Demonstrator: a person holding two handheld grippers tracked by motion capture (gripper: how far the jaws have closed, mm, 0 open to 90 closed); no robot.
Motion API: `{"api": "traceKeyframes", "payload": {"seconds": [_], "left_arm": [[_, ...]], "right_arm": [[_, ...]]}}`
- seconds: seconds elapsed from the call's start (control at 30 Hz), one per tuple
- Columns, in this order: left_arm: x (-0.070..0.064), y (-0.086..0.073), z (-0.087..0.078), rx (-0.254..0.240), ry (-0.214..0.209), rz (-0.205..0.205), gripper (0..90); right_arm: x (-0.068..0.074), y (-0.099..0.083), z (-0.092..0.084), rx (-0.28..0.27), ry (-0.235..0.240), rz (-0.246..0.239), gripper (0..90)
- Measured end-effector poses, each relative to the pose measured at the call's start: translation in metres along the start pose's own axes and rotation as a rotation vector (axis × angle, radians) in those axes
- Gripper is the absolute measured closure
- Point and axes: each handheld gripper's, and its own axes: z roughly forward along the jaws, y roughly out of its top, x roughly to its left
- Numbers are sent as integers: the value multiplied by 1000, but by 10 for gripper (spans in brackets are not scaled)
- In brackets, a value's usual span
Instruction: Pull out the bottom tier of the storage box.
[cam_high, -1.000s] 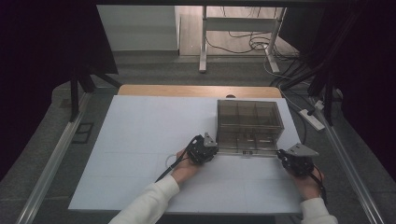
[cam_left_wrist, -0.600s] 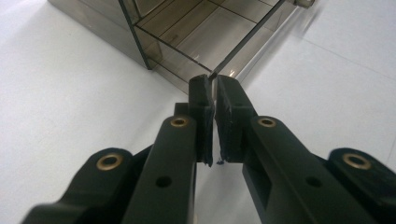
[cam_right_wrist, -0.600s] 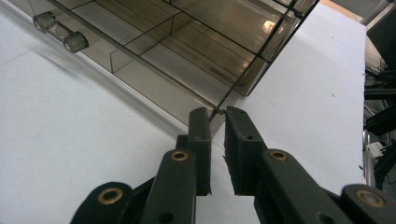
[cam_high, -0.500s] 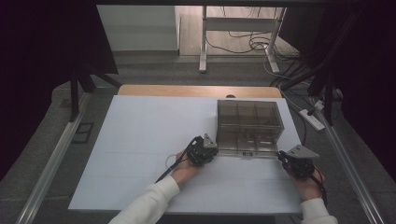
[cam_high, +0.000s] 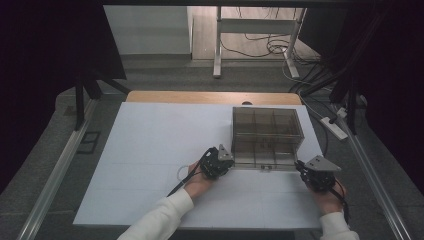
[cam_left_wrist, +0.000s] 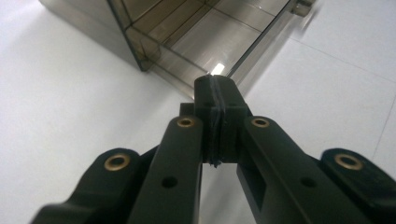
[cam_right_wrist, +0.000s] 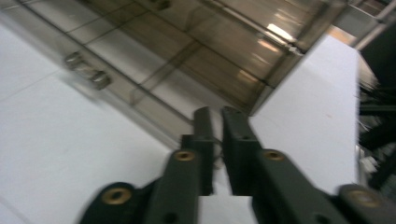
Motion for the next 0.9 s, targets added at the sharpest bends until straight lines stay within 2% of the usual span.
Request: {"api": "traceKeyframes", "payload": {"seconds": [0.1, 0.17, 0.27, 0.37, 0.53, 0.67, 0.83, 0.9], "left_arm": [[1, -1, 0, -6, -14, -14, 855], [1, -1, -1, -1, -8, -11, 827], [3, -2, -1, 4, -32, -27, 796], [3, -4, -3, 7, -52, -28, 737], [-1, -5, 0, 10, -57, -7, 736], [-4, -5, 7, 18, -63, 0, 801], [-2, -5, 7, 23, -58, -19, 851], [-2, -5, 7, 27, -56, -14, 852]], "right_arm": [[-9, -5, 1, 3, 2, 60, 719], [-13, -8, 3, 23, 20, 75, 713], [-13, -11, 8, 49, 44, 78, 705], [-9, -11, 12, 72, 44, 44, 701], [-12, -12, 14, 69, 57, 64, 711], [-13, -13, 14, 67, 62, 69, 716], [-12, -13, 13, 68, 62, 76, 725], [-11, -13, 12, 69, 60, 69, 729]]}}
